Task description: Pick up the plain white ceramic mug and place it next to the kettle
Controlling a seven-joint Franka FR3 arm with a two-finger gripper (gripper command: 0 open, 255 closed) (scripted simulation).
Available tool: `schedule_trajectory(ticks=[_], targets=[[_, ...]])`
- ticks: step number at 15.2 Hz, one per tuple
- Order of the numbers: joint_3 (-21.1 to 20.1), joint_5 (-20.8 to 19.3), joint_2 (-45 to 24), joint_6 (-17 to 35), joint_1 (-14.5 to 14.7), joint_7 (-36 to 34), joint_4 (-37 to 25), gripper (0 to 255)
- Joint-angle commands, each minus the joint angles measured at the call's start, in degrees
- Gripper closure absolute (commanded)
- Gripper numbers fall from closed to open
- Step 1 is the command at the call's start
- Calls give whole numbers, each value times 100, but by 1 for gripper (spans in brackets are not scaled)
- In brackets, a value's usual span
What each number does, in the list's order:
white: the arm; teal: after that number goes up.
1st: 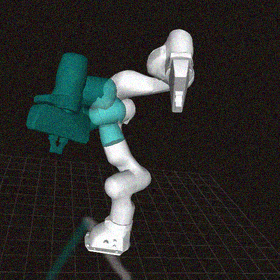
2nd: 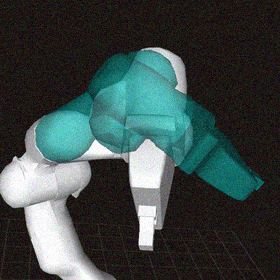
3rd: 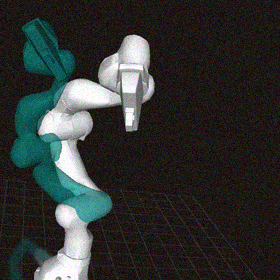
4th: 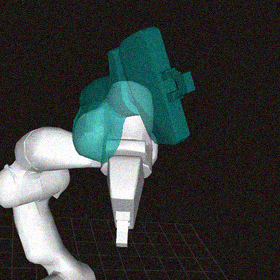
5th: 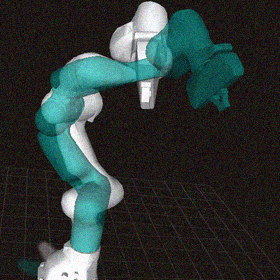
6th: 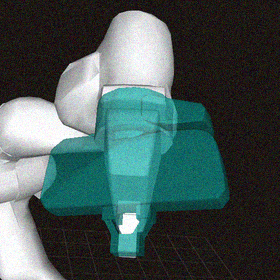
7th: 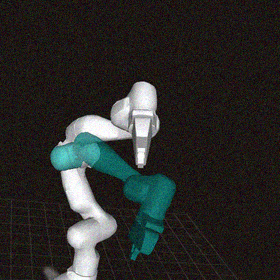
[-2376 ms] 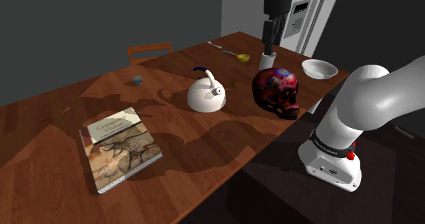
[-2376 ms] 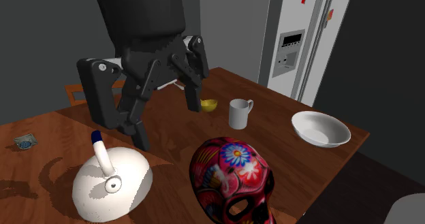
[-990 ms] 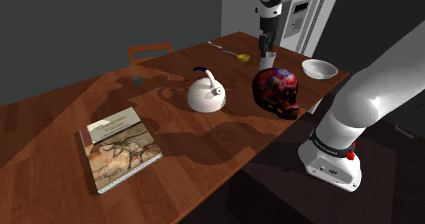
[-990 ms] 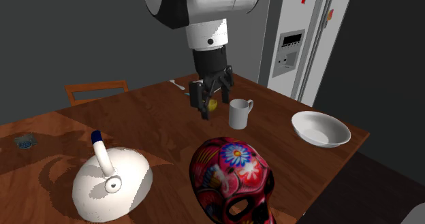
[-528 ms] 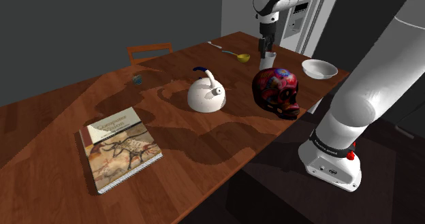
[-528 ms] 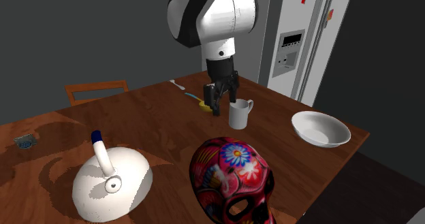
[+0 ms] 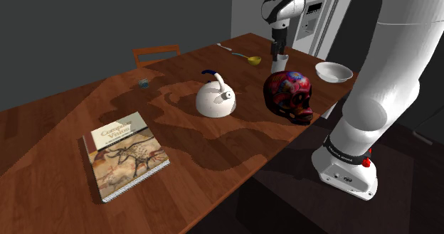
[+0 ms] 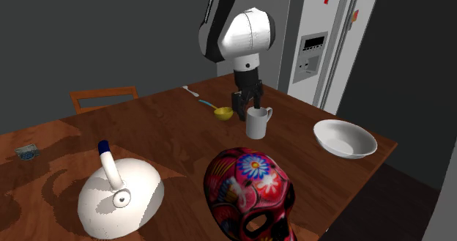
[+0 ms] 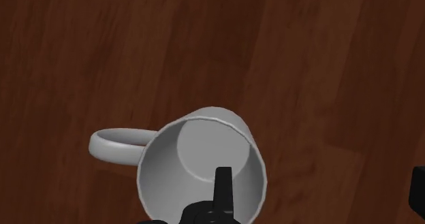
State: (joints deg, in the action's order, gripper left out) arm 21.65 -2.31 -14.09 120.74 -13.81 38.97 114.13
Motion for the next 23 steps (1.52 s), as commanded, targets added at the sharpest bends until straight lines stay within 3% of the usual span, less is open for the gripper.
schedule_trajectory(ticks=[1,9,17,18,23], targets=[[14,155,-447,26,-149,194,-408,0],[-26,264,-757,548,-238,275,-185,0],[-26,264,-756,547,-239,274,-185,0],[-26,264,-756,547,-239,274,-185,255],[-26,264,-756,547,-239,274,-185,255]])
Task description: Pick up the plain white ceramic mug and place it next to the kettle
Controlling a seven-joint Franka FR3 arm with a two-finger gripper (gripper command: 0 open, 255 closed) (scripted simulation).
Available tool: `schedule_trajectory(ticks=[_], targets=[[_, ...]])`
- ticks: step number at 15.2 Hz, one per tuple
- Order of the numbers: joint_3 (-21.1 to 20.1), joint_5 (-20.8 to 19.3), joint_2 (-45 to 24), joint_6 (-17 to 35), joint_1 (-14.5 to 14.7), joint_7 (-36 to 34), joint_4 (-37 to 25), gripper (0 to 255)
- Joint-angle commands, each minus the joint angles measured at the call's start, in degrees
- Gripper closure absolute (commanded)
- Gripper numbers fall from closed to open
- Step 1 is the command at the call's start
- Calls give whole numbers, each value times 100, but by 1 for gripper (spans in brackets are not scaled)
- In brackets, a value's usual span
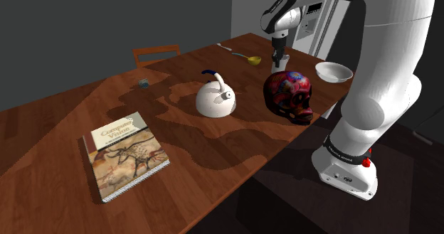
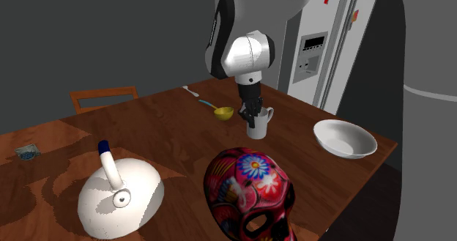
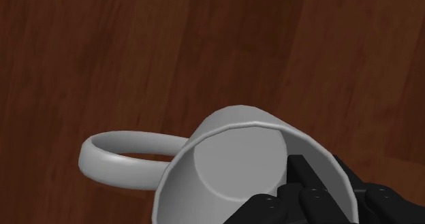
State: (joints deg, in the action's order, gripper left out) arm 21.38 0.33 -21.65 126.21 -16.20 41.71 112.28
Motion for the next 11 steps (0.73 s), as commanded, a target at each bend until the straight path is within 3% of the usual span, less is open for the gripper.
schedule_trajectory(ticks=[1,11], targets=[[0,0,0,0,0,0,0,255],[57,-117,321,-448,50,-33,-143,255]])
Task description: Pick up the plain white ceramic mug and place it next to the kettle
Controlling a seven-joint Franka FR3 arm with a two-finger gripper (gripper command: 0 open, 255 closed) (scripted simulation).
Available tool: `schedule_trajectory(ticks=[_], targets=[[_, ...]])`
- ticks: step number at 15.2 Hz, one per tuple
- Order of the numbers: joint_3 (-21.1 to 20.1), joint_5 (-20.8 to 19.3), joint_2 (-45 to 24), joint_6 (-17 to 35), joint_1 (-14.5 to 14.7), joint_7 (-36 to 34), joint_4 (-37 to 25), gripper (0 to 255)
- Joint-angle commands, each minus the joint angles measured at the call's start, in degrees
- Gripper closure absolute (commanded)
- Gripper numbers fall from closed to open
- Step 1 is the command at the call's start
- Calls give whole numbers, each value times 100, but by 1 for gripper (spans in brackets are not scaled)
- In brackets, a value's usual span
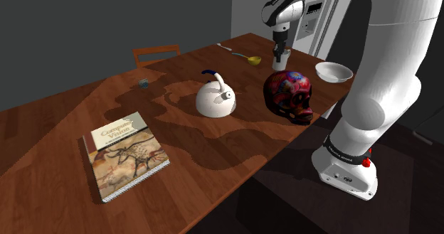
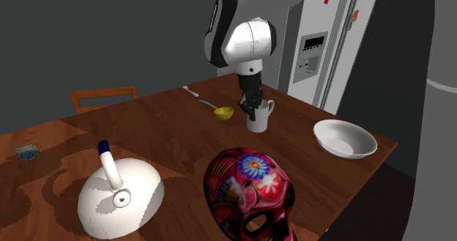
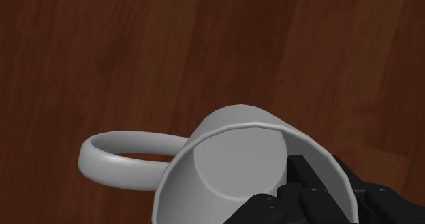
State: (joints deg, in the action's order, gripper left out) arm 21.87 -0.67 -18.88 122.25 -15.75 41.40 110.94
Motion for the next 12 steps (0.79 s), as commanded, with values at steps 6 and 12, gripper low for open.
schedule_trajectory(ticks=[6,12], targets=[[42,-103,283,-450,40,-22,-181,255],[66,-174,486,-860,66,-32,-400,255]])
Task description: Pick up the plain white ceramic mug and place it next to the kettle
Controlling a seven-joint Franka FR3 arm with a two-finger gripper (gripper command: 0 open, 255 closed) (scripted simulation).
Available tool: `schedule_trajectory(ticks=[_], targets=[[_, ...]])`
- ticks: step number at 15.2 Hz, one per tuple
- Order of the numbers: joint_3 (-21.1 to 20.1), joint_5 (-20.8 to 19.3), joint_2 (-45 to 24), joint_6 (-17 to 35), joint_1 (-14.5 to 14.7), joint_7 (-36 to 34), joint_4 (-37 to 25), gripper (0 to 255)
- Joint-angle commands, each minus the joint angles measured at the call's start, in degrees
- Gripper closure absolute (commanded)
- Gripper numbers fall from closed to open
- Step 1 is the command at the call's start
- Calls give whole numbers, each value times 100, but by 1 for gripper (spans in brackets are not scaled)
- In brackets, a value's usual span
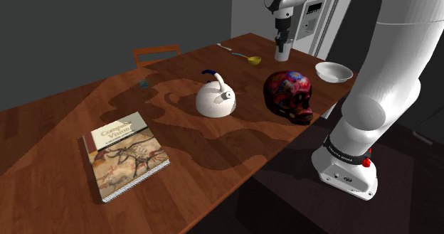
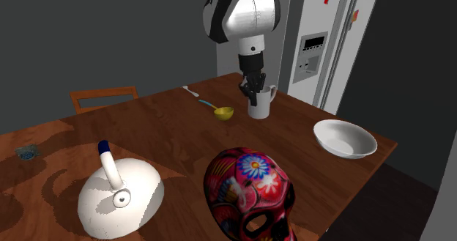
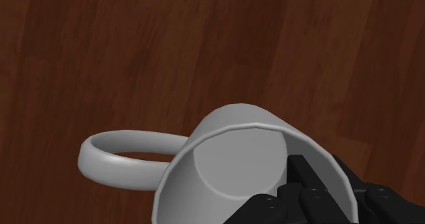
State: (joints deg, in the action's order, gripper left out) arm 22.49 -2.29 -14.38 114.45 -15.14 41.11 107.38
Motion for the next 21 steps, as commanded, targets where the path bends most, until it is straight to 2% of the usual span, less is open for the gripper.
schedule_trajectory(ticks=[1,21], targets=[[7,-23,66,-149,9,-3,-85,255],[41,-137,421,-1589,41,54,-1196,255]])
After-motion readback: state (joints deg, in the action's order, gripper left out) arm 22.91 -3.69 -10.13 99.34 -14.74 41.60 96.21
